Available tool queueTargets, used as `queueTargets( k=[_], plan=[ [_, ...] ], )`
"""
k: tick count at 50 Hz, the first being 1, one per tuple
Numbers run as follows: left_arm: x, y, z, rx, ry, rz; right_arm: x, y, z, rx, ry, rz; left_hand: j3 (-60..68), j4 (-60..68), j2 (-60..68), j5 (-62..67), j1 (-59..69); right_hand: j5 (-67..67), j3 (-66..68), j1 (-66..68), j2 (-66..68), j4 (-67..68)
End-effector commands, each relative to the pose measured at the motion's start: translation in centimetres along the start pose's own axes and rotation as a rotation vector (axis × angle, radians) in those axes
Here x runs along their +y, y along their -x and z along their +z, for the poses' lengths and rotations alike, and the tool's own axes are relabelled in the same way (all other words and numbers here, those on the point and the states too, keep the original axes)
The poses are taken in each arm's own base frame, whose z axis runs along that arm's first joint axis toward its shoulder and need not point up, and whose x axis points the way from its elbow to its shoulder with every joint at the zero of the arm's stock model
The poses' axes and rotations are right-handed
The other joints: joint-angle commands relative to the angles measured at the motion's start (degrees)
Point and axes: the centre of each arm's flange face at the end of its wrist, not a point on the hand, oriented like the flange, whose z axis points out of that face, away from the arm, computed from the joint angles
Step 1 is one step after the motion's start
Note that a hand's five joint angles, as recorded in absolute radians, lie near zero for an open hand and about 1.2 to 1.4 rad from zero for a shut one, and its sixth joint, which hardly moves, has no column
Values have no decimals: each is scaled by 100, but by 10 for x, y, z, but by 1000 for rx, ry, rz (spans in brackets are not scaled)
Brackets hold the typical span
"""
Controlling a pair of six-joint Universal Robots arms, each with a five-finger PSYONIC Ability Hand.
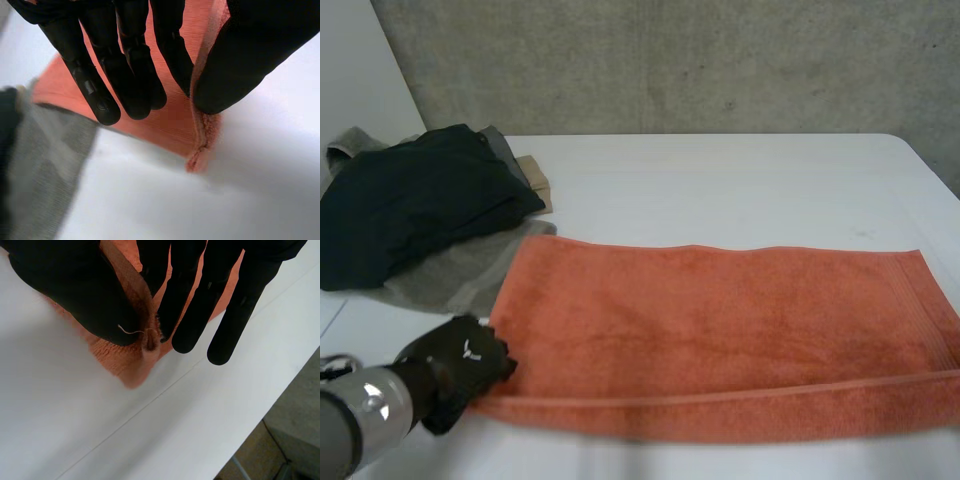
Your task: Fold the laundry.
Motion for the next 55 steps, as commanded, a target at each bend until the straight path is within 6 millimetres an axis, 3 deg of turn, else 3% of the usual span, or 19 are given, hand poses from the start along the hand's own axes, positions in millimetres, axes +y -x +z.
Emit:
queueTargets(
  k=[1,12,17,28,29,31,32,34,39,44,48,51,55],
  plan=[
    [-30,22,56,-151,-161,89,-34,-3,38,124,-149,29,1159,1115,1130,1405,1357,1140,1169,1568,1242,1125],
    [-53,71,144,-365,-222,96,-65,-22,87,316,-282,49,1159,1115,1130,1405,1357,1140,1169,1568,1242,1125],
    [-63,92,179,-440,-232,94,-72,-31,109,395,-259,42,1159,1115,1130,1405,1357,1140,1169,1568,1242,1125],
    [-79,107,217,-525,-284,107,-103,-53,142,576,-380,19,1159,1115,1130,1405,1357,1140,1169,1568,1242,1125],
    [-80,107,219,-530,-290,108,-106,-54,143,589,-395,20,-321,-365,-350,-75,-123,146,175,575,249,132],
    [-84,102,221,-520,-301,107,-110,-53,147,601,-415,20,-5841,-5885,-5870,-5595,-5643,-5860,-5831,-5432,-5758,-5875],
    [-89,93,221,-501,-320,114,-116,-51,147,606,-435,23,-4328,-4372,-4357,-4082,-4130,-5860,-5831,-5432,-5758,-5875],
    [-94,89,220,-494,-332,113,-119,-48,145,600,-449,29,-5841,-5885,-5870,-5595,-5643,-5860,-5831,-5432,-5758,-5875],
    [-101,81,216,-477,-357,73,-123,-55,126,604,-489,122,-5841,-5885,-5870,-5595,-5643,-5860,-5831,-5432,-5758,-5875],
    [-111,85,188,-460,-401,-48,-117,-55,92,561,-507,224,-5841,-5885,-5870,-5595,-5643,-5860,-5831,-5432,-5758,-5875],
    [-109,84,171,-436,-410,-116,-88,-56,74,476,-424,288,-5841,-5885,-5870,-5595,-5643,-5860,-5831,-5432,-5758,-5875],
    [-109,82,162,-426,-412,-139,-62,-44,71,348,-342,326,-5841,-5885,-5870,-5595,-5643,-5860,-5831,-5432,-5758,-5875],
    [-104,78,152,-412,-398,-152,-34,-27,75,217,-261,380,-5841,-5885,-5870,-5595,-5643,-4897,-4868,-4468,-4794,-4911]
  ],
)
